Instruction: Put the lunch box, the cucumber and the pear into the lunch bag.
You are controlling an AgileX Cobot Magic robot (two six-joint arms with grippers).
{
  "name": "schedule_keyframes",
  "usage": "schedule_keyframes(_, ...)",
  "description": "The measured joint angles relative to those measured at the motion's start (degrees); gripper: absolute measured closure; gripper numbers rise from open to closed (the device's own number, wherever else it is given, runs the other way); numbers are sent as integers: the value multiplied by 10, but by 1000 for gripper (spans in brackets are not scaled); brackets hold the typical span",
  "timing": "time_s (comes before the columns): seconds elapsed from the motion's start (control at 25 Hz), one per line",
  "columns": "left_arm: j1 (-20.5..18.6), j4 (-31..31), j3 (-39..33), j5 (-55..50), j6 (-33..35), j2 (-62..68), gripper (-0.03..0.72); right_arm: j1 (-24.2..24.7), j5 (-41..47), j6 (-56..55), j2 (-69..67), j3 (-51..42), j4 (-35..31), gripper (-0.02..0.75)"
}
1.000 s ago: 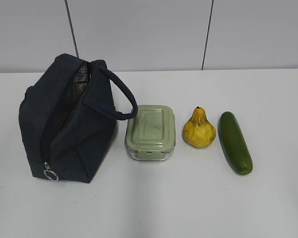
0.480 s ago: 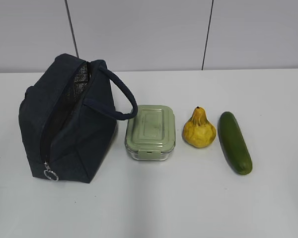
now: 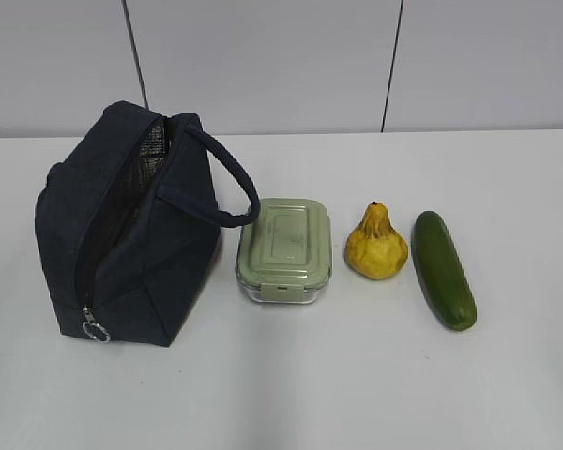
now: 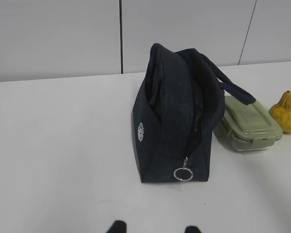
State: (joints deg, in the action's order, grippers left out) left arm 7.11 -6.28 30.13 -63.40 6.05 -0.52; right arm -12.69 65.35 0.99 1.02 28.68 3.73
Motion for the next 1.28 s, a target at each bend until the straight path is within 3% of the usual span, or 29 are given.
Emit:
schedule_keyframes(0.28, 0, -101, 3, 123, 0, 170, 452, 0, -100, 0, -121, 36, -11, 322)
schedule_keyframes(0.48, 0, -120, 31, 192, 17, 322, 448, 0, -160, 0, -275, 64, -13, 332)
schedule_keyframes(0.68, 0, -122, 93, 202, 72, 465, 438, 0, -180, 0, -423, 90, -19, 332)
schedule_keyframes(0.92, 0, -148, 189, 197, 135, 607, 332, 0, -210, 11, -545, 127, -70, 332)
schedule_keyframes(1.12, -1, -216, 244, 158, 217, 714, 318, 0, -215, 58, -616, 164, -127, 332)
schedule_keyframes(1.28, -1, -220, 253, 155, 234, 756, 316, 0, -216, 78, -649, 177, -146, 332)
